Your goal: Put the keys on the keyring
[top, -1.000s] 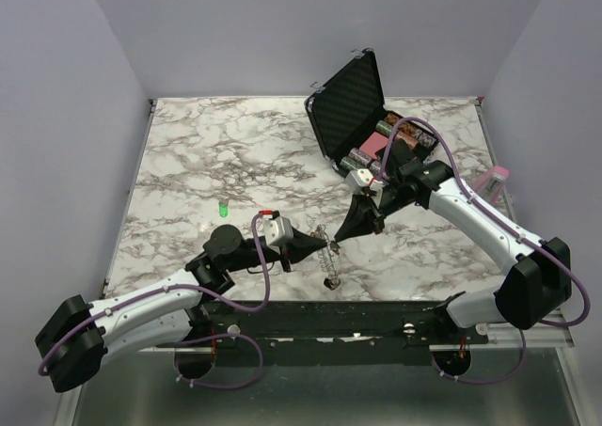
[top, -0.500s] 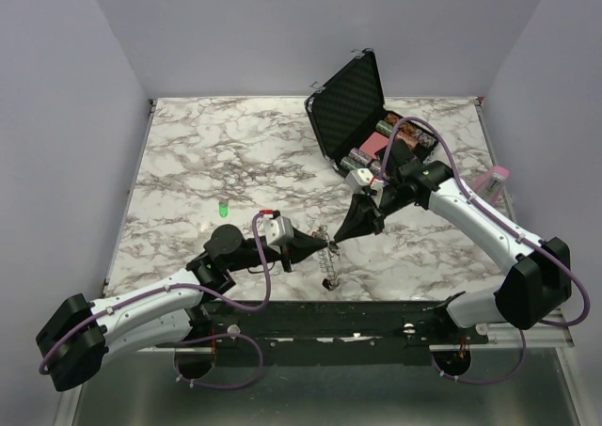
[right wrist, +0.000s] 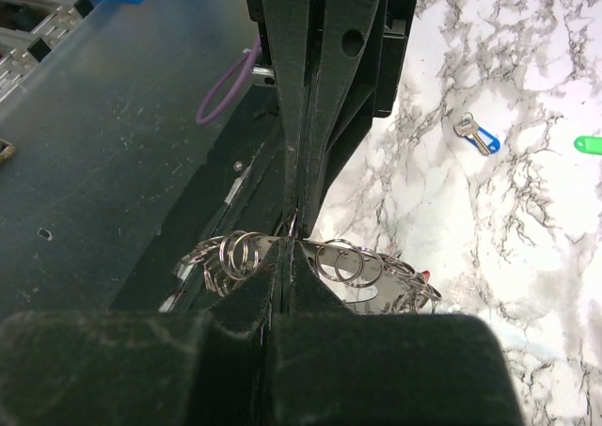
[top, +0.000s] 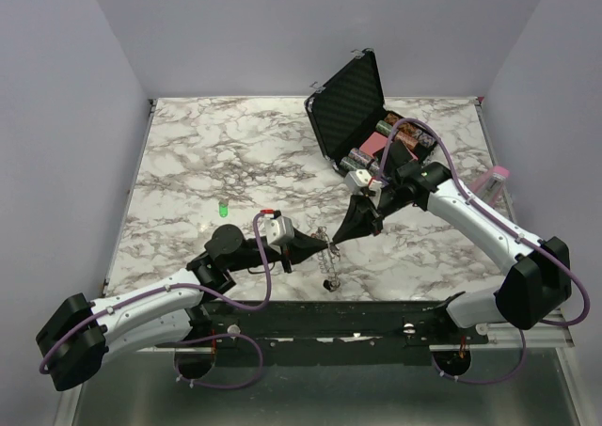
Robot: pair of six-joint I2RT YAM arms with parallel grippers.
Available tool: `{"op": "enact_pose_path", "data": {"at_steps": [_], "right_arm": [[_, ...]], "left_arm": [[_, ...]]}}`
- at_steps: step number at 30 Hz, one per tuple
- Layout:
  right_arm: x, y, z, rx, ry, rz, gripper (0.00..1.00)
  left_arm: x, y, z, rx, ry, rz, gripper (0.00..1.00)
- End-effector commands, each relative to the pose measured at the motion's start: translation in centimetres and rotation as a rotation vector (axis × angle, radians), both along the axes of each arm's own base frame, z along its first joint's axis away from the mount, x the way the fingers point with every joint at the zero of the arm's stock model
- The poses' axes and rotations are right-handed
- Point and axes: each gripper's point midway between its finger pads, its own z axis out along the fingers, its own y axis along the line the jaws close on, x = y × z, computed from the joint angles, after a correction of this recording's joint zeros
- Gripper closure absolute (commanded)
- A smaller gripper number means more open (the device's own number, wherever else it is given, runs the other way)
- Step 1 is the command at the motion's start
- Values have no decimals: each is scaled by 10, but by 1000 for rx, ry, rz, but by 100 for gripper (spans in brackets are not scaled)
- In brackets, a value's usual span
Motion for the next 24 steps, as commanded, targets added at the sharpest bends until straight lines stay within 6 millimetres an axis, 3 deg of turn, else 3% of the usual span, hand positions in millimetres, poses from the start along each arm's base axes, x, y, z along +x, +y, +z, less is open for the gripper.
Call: {"op": "enact_pose_path", "data": {"at_steps": [1,13,24], "right_arm": [[-7,3,-1,18,27,29,100],[-6,2,-4,9,8,26,100],[-8,3,-6,5,5,31,100]], "left_arm": [[7,0,20,-42,-11,32,100],[16,13,24,-69,42,129,100],[16,10,30,-72,66,119,100]]}}
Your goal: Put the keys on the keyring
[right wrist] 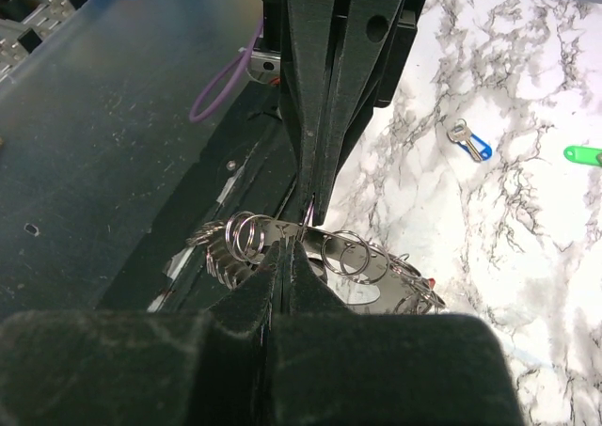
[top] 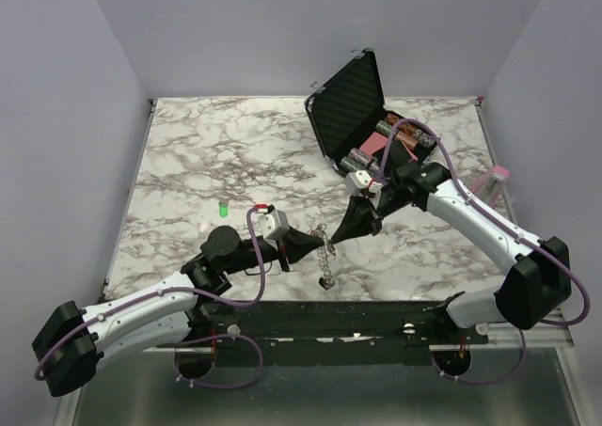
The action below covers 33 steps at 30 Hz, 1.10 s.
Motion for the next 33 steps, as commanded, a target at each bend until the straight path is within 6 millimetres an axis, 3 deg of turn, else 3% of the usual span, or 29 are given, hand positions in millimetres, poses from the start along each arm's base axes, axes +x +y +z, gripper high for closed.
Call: {"op": "enact_pose_path", "data": {"at_steps": [1,15,33], "right_arm": [[-8,1,-6,-9,33,20,99],[-8,0,-7,-13,23,19,100],[-9,1,-15,-35,5,21,100]], "left_arm": [[9,-1,24,-50,-16,35,100],[15,-1,17,-16,30,68,100],[25,12,29,-108,87,160,100]]}}
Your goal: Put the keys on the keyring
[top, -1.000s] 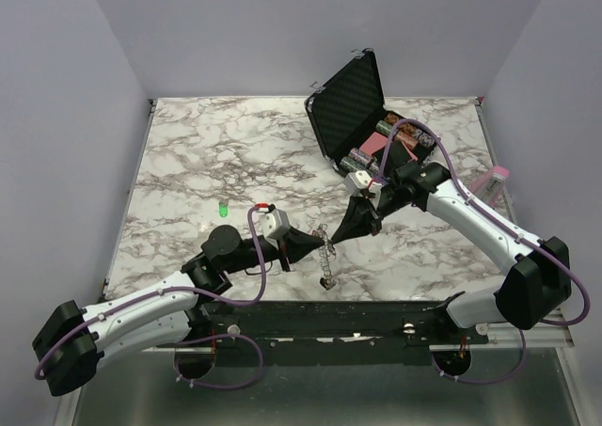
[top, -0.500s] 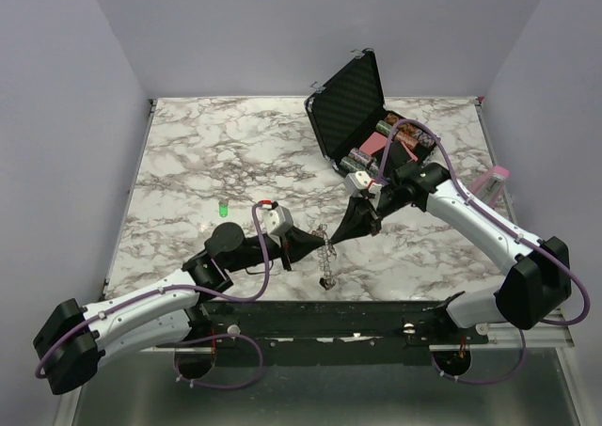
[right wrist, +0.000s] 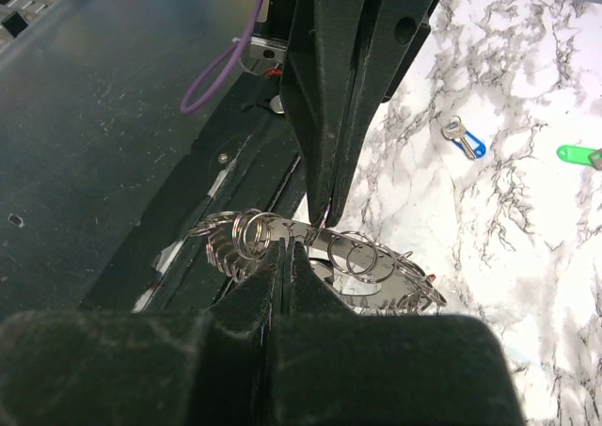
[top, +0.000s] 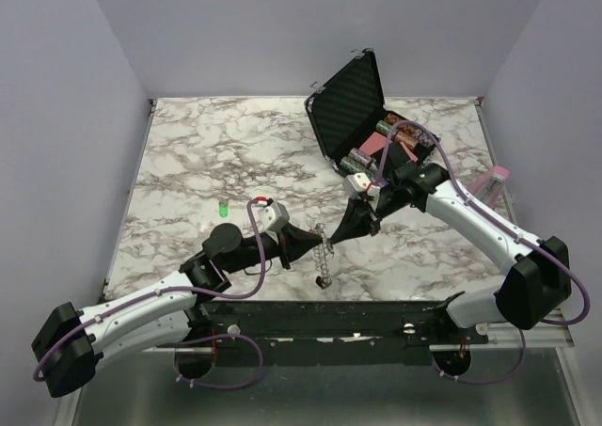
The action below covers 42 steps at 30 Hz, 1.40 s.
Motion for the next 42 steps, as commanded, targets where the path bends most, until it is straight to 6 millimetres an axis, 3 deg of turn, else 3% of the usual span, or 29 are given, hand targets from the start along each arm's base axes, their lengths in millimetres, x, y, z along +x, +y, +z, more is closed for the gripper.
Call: {"op": "enact_pose_path", "data": {"at_steps": [1,14,27,42], "right_arm": [[-10,0,-10,-28,36,20,100],[-14,2,-13,-29,45,36,99],[-21,-1,-4,-7,47,59,74],[-10,-4,12,24,100,14,68]], "left_arm": [[17,12,34,-122,-30,114,100],[13,9,37,-197,-39,87,100],[9,16,27,-175,-97,86,100],[-10,11,23,-152,-150,-23,100]]}}
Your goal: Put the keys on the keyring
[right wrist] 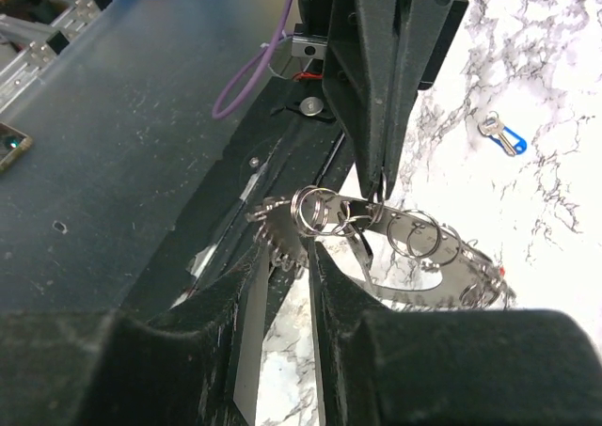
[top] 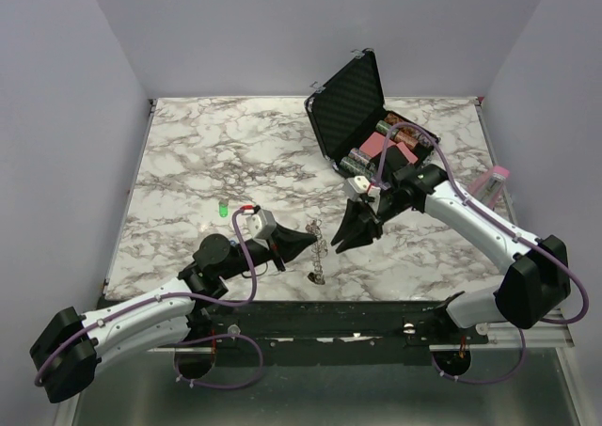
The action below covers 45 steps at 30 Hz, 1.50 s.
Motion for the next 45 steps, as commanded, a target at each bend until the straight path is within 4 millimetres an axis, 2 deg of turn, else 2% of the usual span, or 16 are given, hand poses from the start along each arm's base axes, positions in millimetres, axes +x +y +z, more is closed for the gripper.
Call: {"op": "enact_pose_path", "data": {"at_steps": [1,11,16,23,40,45], "right_arm": [[4,1,15,35,45,-15,68],[16,6,4,-9,105,-72,66],[18,7,1,-17,117,-82,70],[16,8,-3,-20,121,-76,76],[9,16,-10,-43,147,-55,75],[8,16,-10,-47,148,-55,84]], "left_arm": [[-11,-1,18,-45,-87,-59,100],[-21,-13,22,-41,-107,-156,100],[-21,-18,26,-51,-108,-174,100],[-19,-17,26,-58,-105,-157,100],[-15,-14,27,-71,-104,-129,100],[-15,-14,27,-73,-104,-123,100]]}}
